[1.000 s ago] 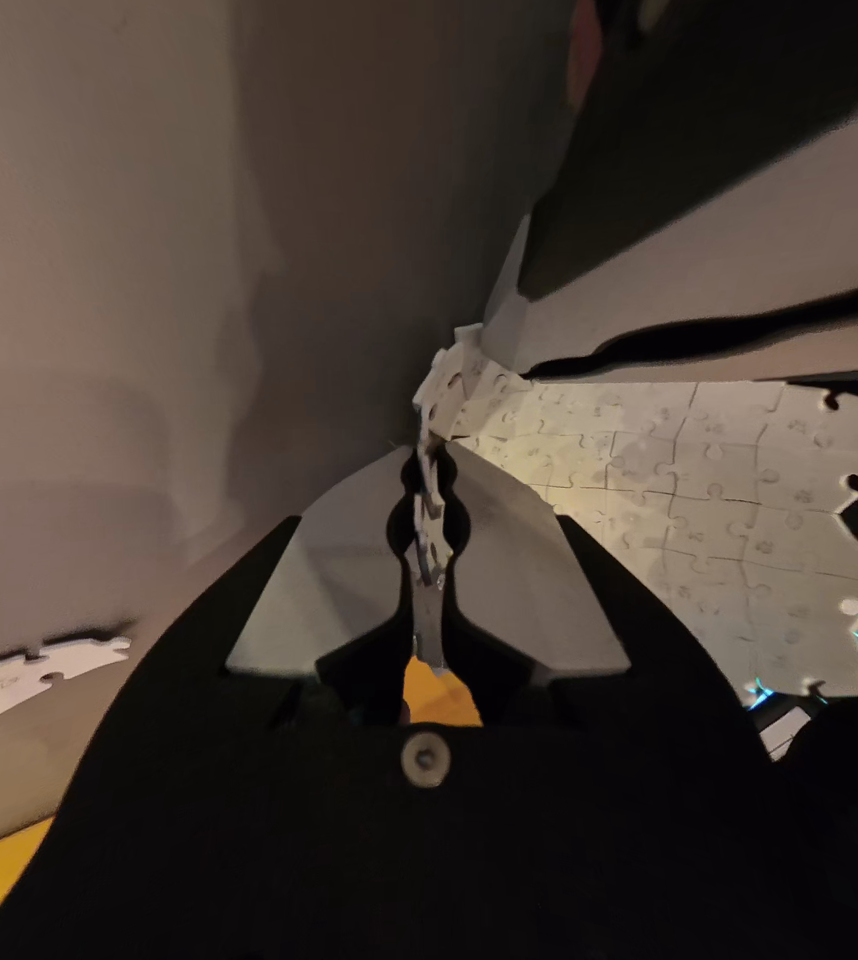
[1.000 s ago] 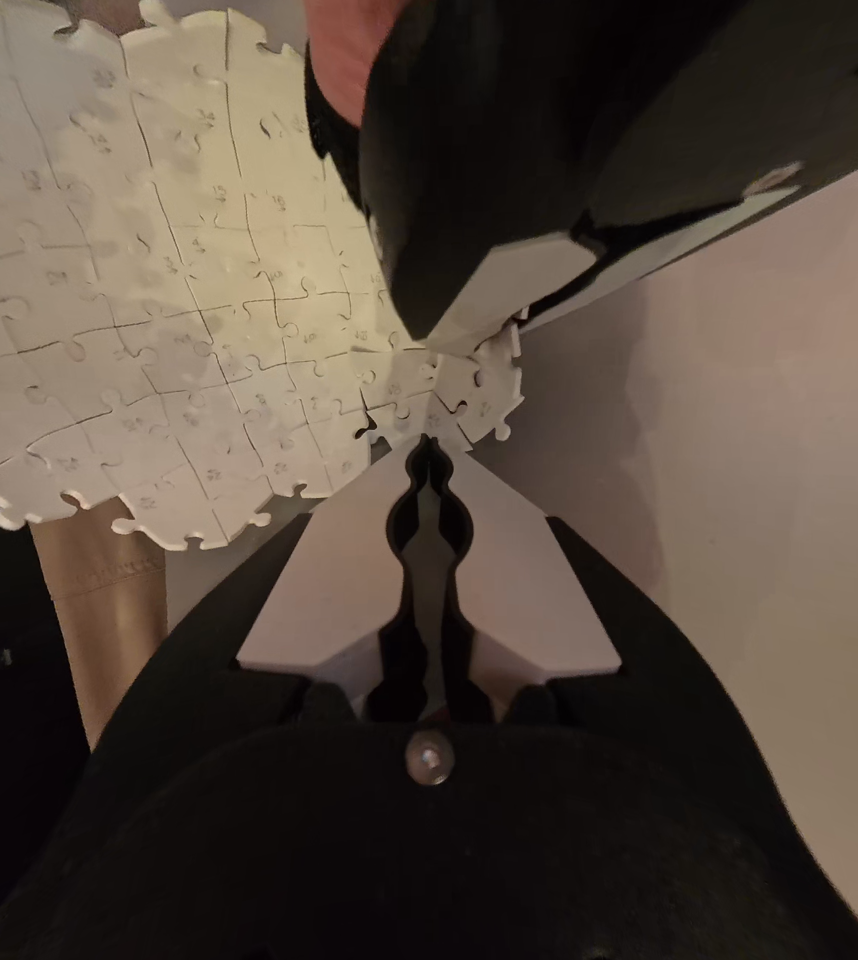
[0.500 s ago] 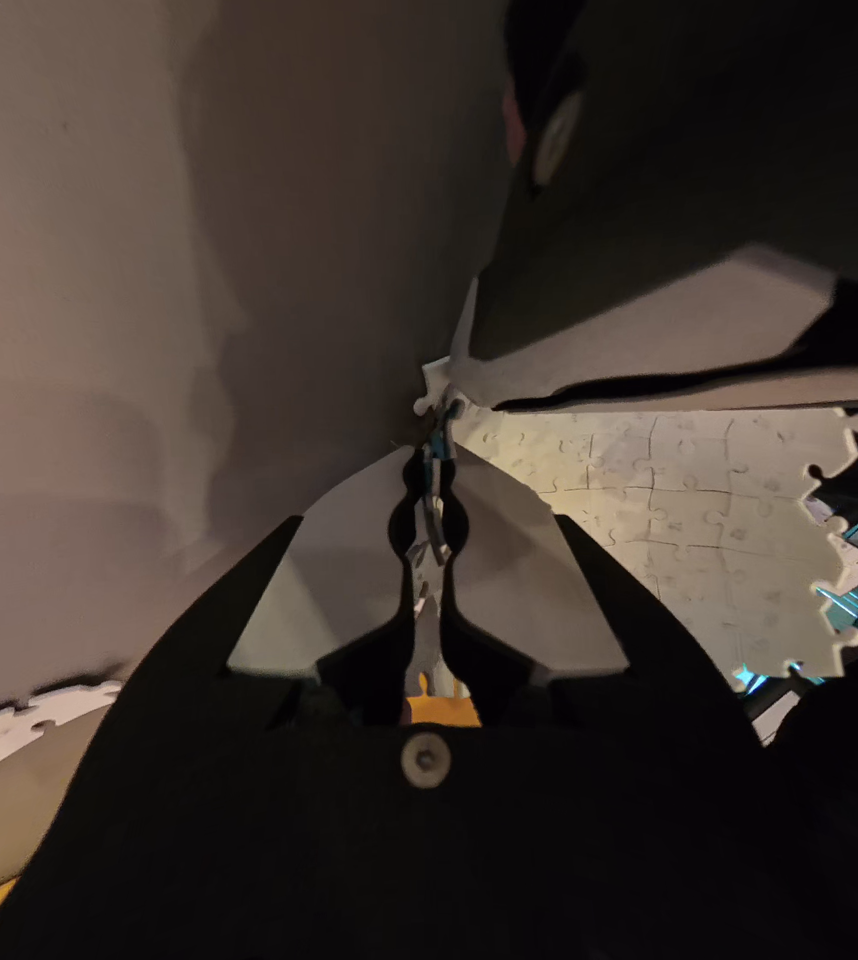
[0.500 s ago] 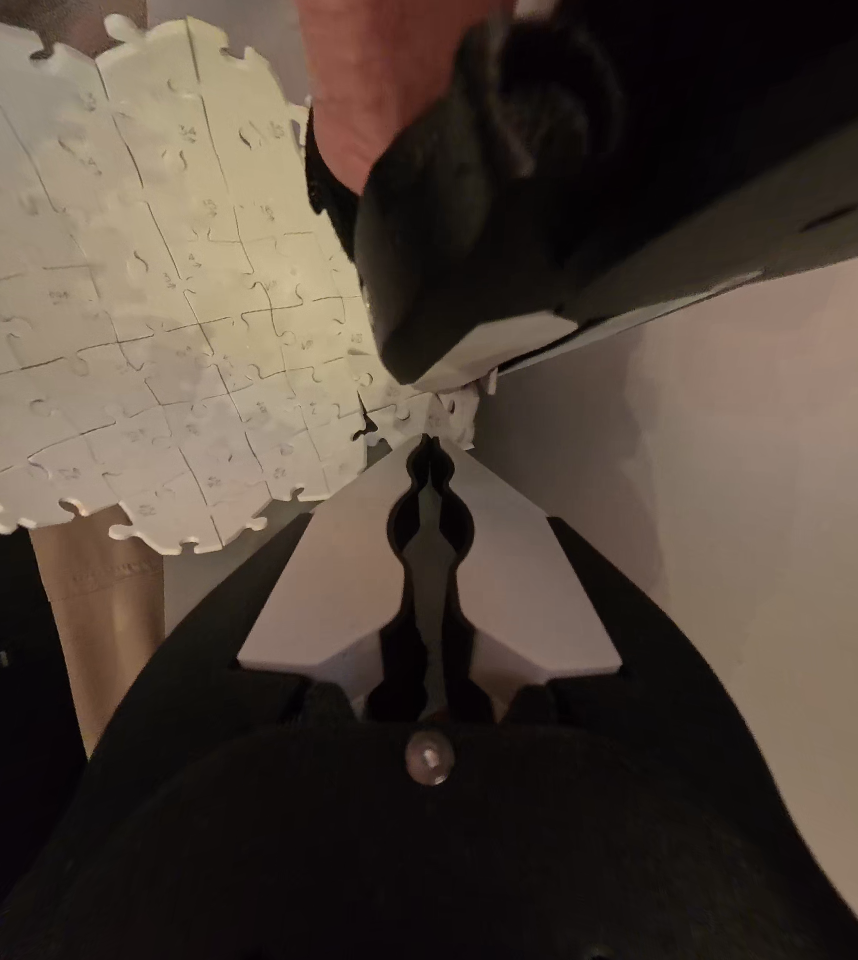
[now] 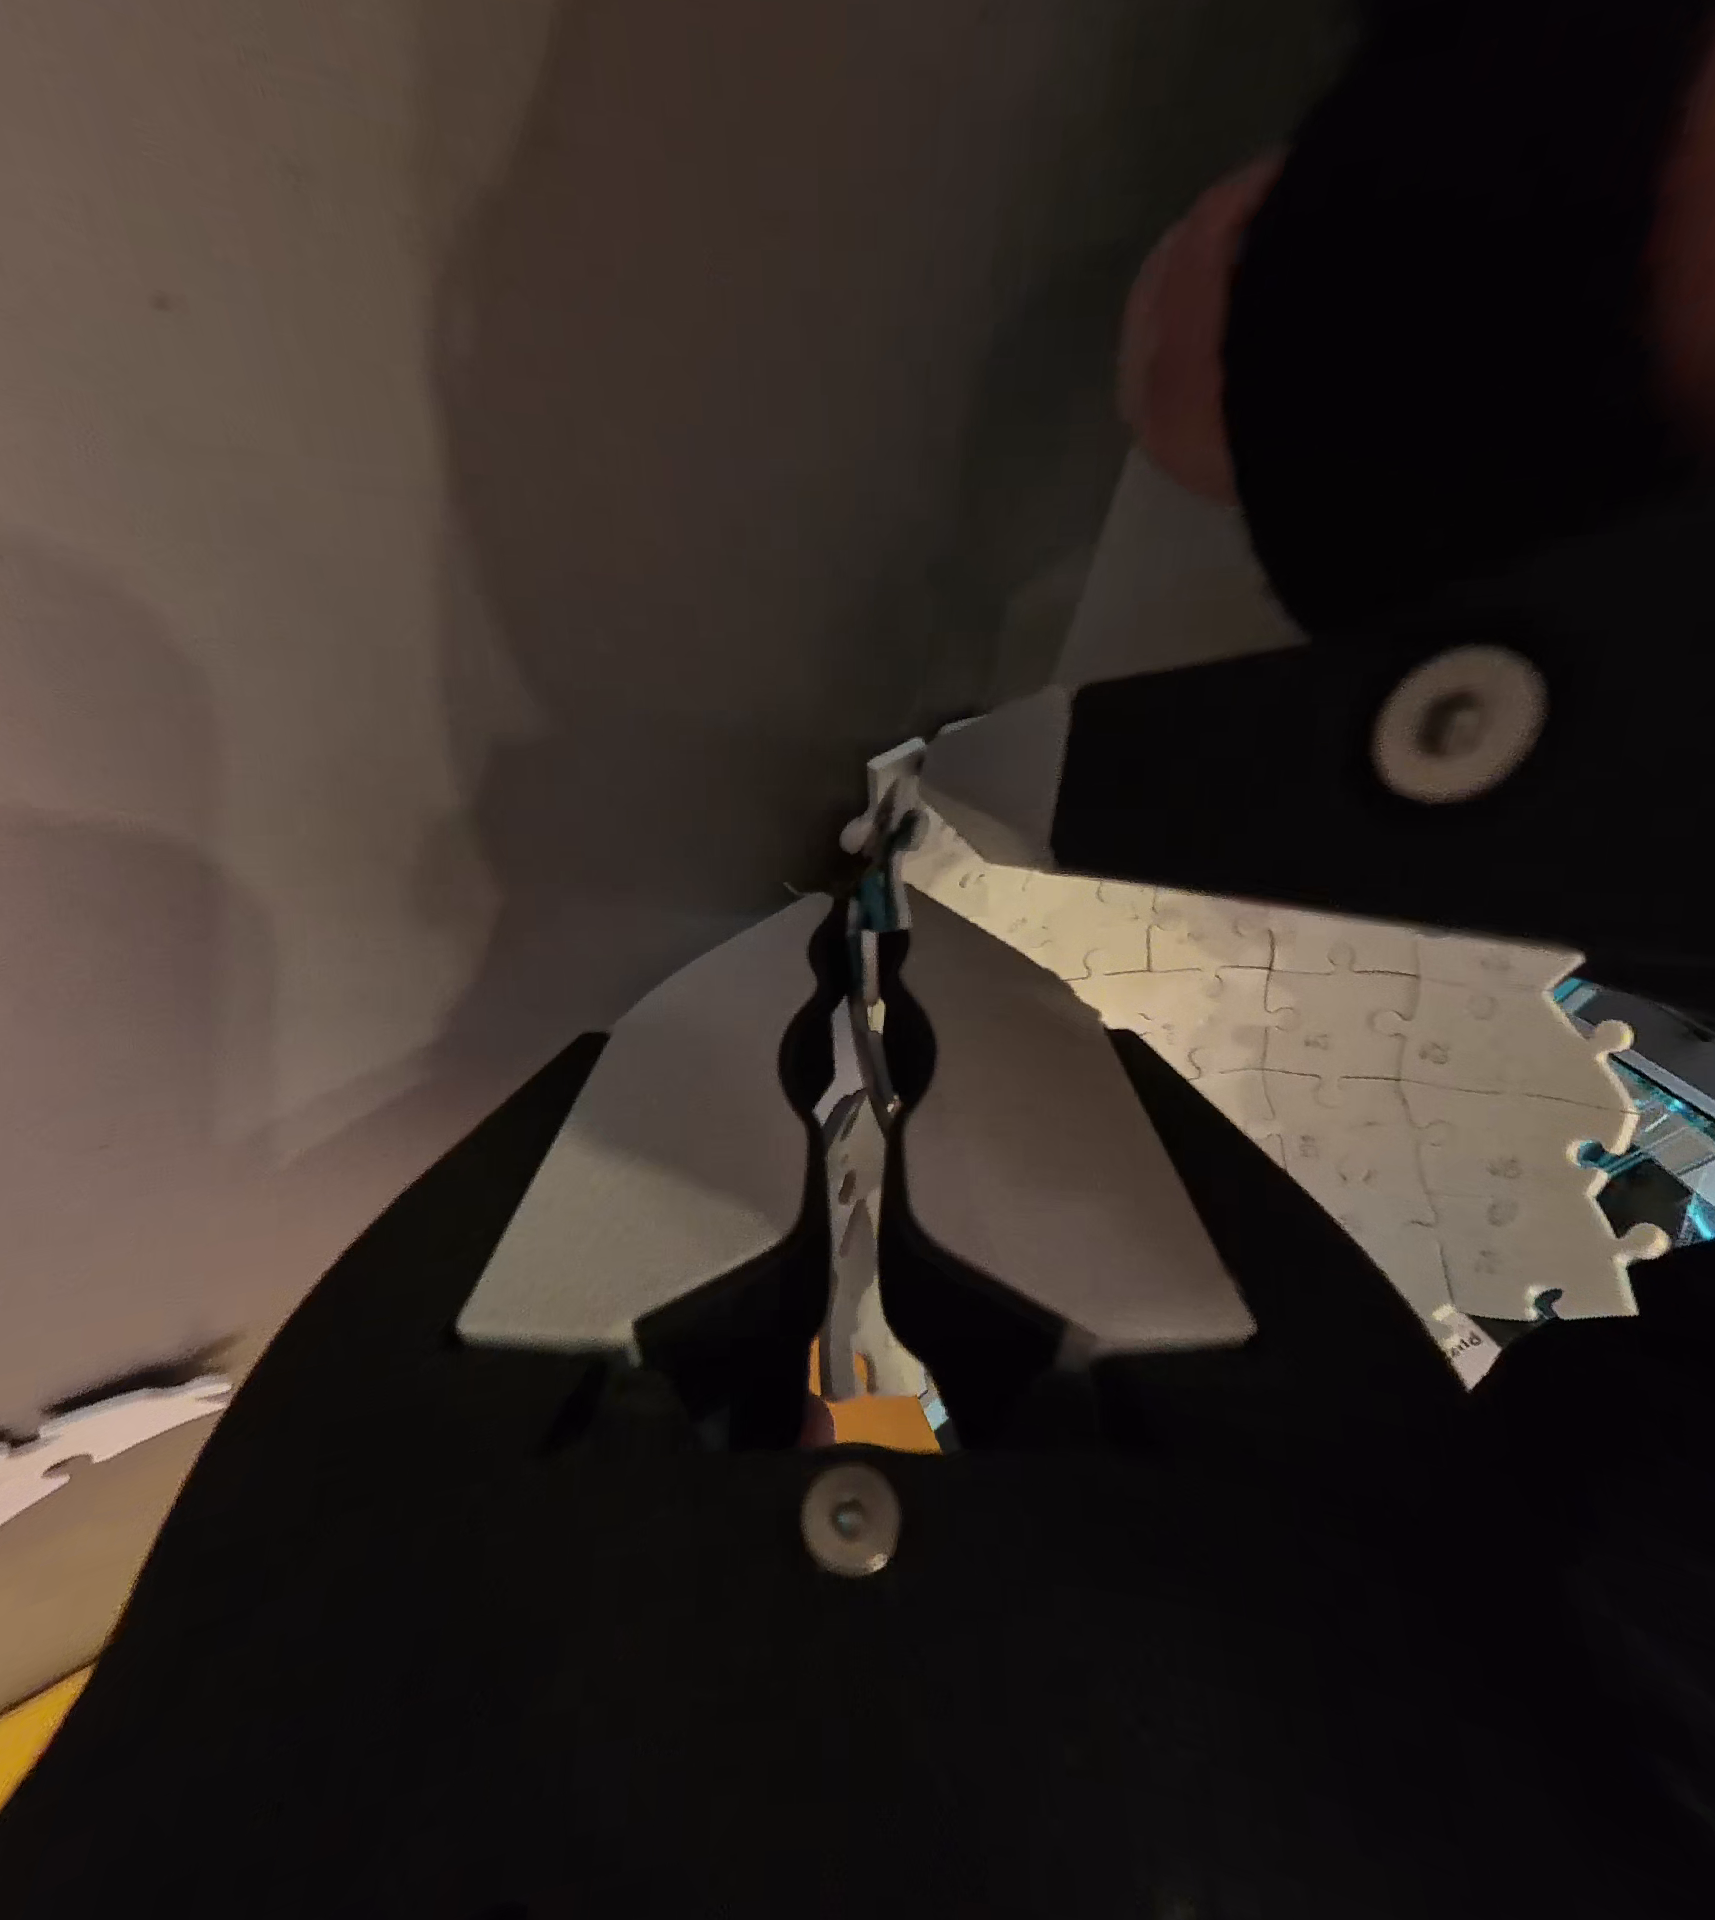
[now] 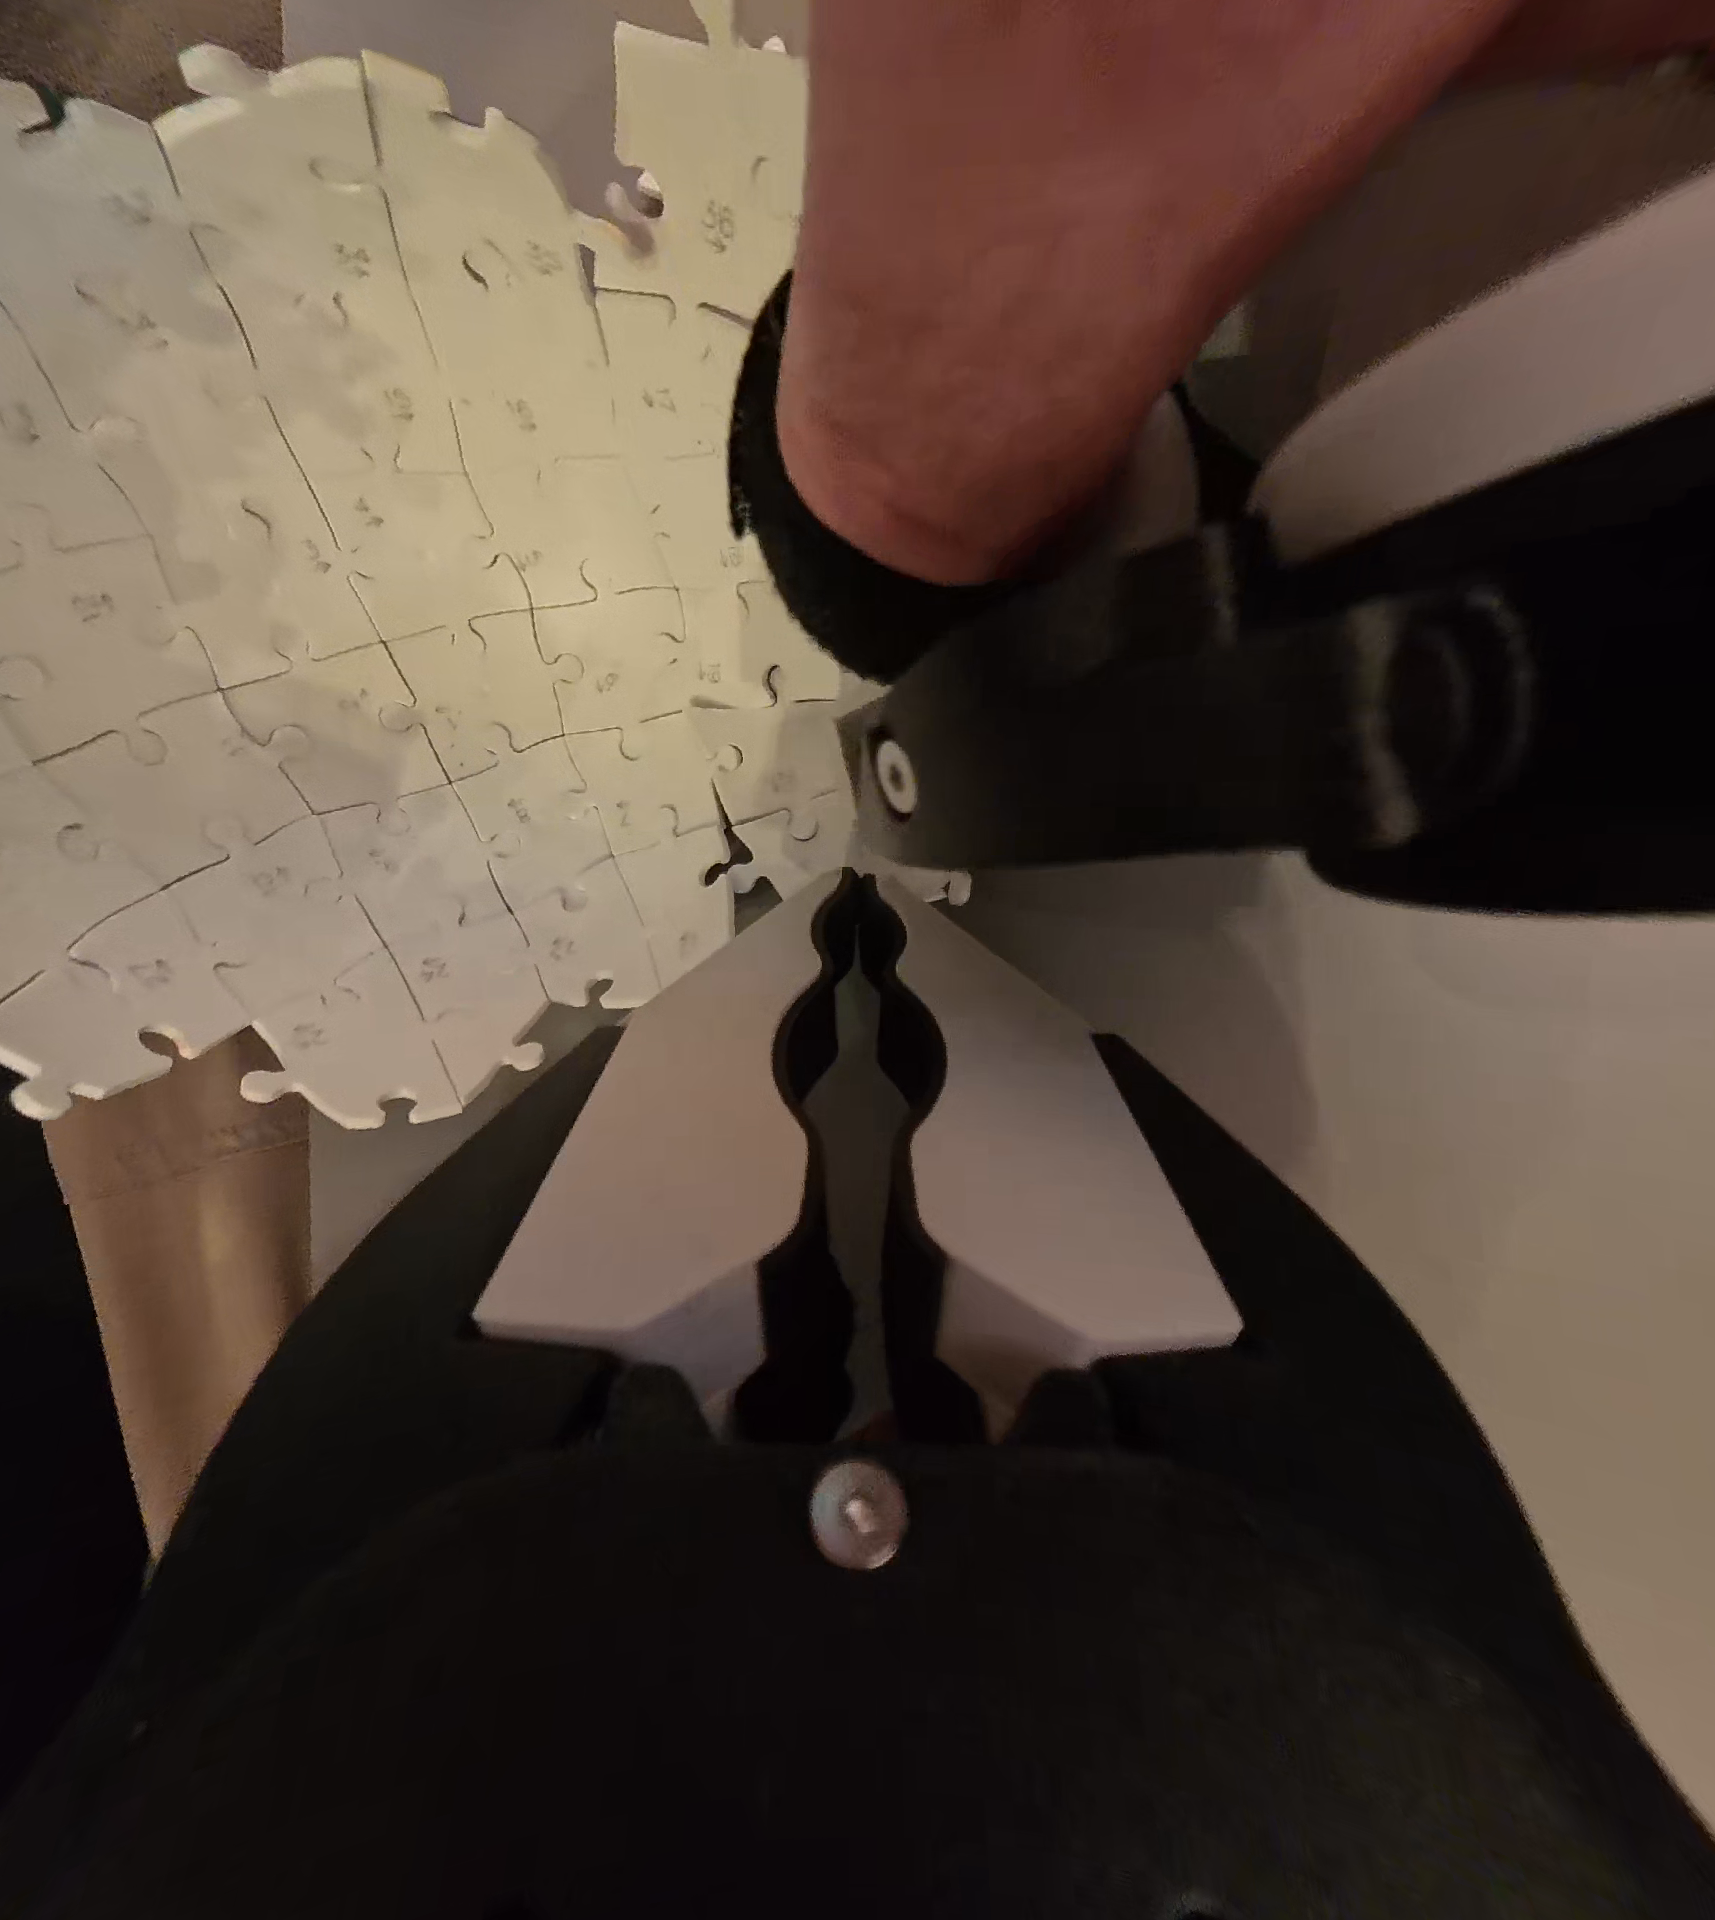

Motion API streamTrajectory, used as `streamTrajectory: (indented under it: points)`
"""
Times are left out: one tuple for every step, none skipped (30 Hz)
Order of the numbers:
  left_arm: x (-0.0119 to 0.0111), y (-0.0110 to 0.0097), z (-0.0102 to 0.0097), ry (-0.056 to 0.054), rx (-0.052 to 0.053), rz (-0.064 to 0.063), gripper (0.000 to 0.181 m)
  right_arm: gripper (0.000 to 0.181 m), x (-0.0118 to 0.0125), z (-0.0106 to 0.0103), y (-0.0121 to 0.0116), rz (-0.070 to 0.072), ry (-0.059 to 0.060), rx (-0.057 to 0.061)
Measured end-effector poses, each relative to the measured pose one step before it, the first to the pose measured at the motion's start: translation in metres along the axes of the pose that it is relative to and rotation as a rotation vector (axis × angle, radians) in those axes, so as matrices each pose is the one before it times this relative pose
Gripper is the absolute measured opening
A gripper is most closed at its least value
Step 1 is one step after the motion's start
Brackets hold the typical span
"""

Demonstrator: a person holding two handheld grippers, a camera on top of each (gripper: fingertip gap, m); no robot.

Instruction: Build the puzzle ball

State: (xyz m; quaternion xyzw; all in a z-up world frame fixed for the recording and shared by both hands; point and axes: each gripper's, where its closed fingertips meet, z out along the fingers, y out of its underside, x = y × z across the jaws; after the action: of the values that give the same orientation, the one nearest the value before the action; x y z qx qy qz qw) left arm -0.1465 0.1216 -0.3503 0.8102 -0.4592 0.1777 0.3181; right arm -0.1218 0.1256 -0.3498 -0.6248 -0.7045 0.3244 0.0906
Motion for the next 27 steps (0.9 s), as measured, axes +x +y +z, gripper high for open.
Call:
streamTrajectory:
  points:
    - [0.00000,0.00000,0.00003,0.0060,-0.0010,-0.0031,0.003,0.000,0.00001,-0.00002,-0.00003,-0.0086,0.0048,-0.0010]
    - [0.00007,0.00001,0.00006,0.0077,-0.0015,0.0007,0.002,0.000,0.00010,0.00000,-0.00013,-0.0125,0.0079,-0.0012]
    - [0.00010,0.00004,0.00001,0.0109,-0.0021,0.0020,0.002,0.000,-0.00003,-0.00002,-0.00001,-0.0032,0.0046,-0.0019]
    - [0.00015,0.00000,0.00004,0.0121,-0.0036,0.0008,0.002,0.000,0.00022,0.00001,-0.00011,-0.0041,0.0031,-0.0007]
    - [0.00005,0.00010,-0.00003,0.0102,-0.0043,-0.0037,0.002,0.000,0.00014,-0.00002,-0.00004,-0.0058,0.0037,0.0010]
    - [0.00009,0.00004,-0.00007,0.0058,-0.0067,-0.0046,0.002,0.000,0.00016,-0.00019,-0.00001,-0.0046,0.0040,0.0010]
    - [-0.00010,-0.00003,0.00002,-0.0010,-0.0056,0.0037,0.002,0.000,0.00066,-0.00095,-0.00047,-0.0049,0.0072,0.0028]
    - [0.00000,0.00001,0.00000,0.0013,-0.0038,-0.0007,0.002,0.000,0.00043,-0.00229,-0.00269,-0.0019,0.0036,0.0146]
    - [0.00006,0.00004,-0.00006,0.0019,-0.0026,-0.0017,0.002,0.000,-0.00027,-0.00302,-0.00400,-0.0020,-0.0019,0.0213]
    - [0.00000,0.00001,-0.00001,0.0000,-0.0020,0.0021,0.002,0.000,0.00070,-0.00209,-0.00331,-0.0073,0.0055,0.0160]
    - [0.00001,-0.00007,-0.00001,-0.0007,-0.0011,0.0015,0.002,0.000,0.00170,-0.00002,-0.00057,-0.0040,0.0113,0.0027]
    - [0.00004,0.00010,0.00003,-0.0022,-0.0017,0.0010,0.002,0.000,0.00137,0.00208,0.00138,-0.0023,0.0082,-0.0042]
    - [-0.00006,-0.00007,-0.00002,-0.0040,-0.0014,0.0015,0.002,0.000,0.00062,0.00317,0.00280,-0.0032,0.0032,-0.0102]
    - [0.00004,-0.00005,0.00006,-0.0018,0.0008,0.0004,0.002,0.000,-0.00111,0.00303,0.00200,-0.0018,-0.0059,-0.0054]
    - [0.00007,0.00009,0.00002,-0.0021,0.0031,0.0039,0.002,0.000,-0.00091,0.00161,-0.00050,-0.0001,-0.0013,0.0036]
    - [0.00001,-0.00011,0.00003,-0.0029,0.0043,0.0025,0.002,0.000,-0.00017,0.00027,-0.00001,-0.0043,0.0045,-0.0059]
    - [0.00011,0.00008,-0.00004,-0.0034,0.0043,0.0019,0.002,0.000,0.00012,-0.00001,-0.00001,-0.0033,0.0031,-0.0028]
    - [0.00005,0.00006,0.00006,-0.0034,0.0028,0.0035,0.002,0.000,0.00005,0.00006,0.00003,0.0071,-0.0043,0.0038]
    - [0.00009,0.00004,-0.00008,-0.0042,0.0029,0.0038,0.002,0.000,-0.00028,-0.00001,0.00012,0.0103,-0.0088,0.0031]
    - [0.00003,0.00008,-0.00006,-0.0055,0.0032,0.0015,0.003,0.000,-0.00018,-0.00012,0.00007,0.0048,-0.0058,0.0013]
    - [0.00004,0.00009,0.00000,-0.0063,0.0032,0.0033,0.003,0.000,-0.00004,0.00006,0.00011,0.0003,-0.0023,0.0008]
    - [-0.00007,0.00008,-0.00015,-0.0063,0.0052,0.0051,0.003,0.000,0.00001,-0.00002,0.00002,0.0024,-0.0016,0.0004]
    - [-0.00053,0.00041,-0.00034,-0.0045,0.0064,0.0015,0.003,0.000,-0.00002,0.00001,0.00001,0.0038,-0.0012,-0.0001]
    - [-0.00078,-0.00007,-0.00096,-0.0066,0.0109,0.0010,0.004,0.000,-0.00011,-0.00005,0.00010,0.0027,-0.0015,0.0003]
    - [-0.00074,0.00019,-0.00100,-0.0105,0.0101,0.0067,0.006,0.000,-0.00003,-0.00002,0.00003,0.0022,-0.0011,0.0008]
    - [0.00091,-0.00047,-0.00056,-0.0028,0.0141,0.0088,0.008,0.000,0.00001,-0.00002,0.00002,0.0033,-0.0011,0.0004]
    - [0.00169,-0.00059,-0.00023,0.0036,0.0116,0.0076,0.011,0.000,-0.00001,0.00001,0.00010,0.0040,-0.0018,0.0003]
